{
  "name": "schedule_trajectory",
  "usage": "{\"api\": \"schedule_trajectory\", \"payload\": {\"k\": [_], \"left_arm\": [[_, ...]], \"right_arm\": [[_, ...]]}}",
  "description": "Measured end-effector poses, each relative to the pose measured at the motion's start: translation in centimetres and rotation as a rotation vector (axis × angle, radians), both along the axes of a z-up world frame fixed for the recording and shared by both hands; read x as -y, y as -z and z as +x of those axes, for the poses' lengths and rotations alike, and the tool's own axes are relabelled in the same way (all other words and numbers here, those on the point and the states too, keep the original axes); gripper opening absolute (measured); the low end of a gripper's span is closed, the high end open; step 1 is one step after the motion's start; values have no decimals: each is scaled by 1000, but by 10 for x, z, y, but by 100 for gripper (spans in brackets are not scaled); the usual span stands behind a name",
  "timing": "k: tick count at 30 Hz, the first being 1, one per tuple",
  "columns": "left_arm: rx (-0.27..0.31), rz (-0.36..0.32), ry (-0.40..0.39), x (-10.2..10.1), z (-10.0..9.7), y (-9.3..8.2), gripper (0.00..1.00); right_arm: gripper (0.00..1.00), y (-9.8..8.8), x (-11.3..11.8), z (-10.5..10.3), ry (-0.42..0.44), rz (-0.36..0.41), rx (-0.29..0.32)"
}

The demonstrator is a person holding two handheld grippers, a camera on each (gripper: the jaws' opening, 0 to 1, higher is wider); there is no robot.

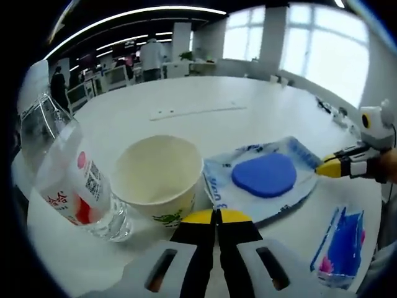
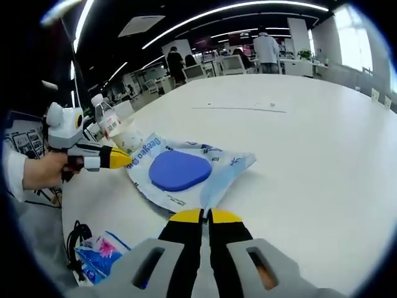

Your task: Arrange the tabletop items into an orderly group along one side of the table until the central work area is clear of visible clutter.

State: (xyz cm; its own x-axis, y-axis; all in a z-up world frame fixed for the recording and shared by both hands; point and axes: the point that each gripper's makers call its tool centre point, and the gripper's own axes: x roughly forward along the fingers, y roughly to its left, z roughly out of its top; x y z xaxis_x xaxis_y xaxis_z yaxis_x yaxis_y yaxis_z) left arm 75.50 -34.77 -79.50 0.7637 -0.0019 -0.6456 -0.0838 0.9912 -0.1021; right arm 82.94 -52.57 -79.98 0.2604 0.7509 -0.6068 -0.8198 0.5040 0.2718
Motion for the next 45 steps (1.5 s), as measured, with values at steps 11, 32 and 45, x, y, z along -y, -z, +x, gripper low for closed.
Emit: {"api": "schedule_trajectory", "payload": {"k": [11,32,45], "left_arm": [[-17,3,-5,0,-1,8,0],[5,5,-63,12,-10,6,0],[5,-18,-135,3,-6,13,0]], "right_arm": [[0,6,1,-2,24,21,-33],[0,13,4,-2,71,7,-49],[0,13,3,-4,52,-25,3]]}}
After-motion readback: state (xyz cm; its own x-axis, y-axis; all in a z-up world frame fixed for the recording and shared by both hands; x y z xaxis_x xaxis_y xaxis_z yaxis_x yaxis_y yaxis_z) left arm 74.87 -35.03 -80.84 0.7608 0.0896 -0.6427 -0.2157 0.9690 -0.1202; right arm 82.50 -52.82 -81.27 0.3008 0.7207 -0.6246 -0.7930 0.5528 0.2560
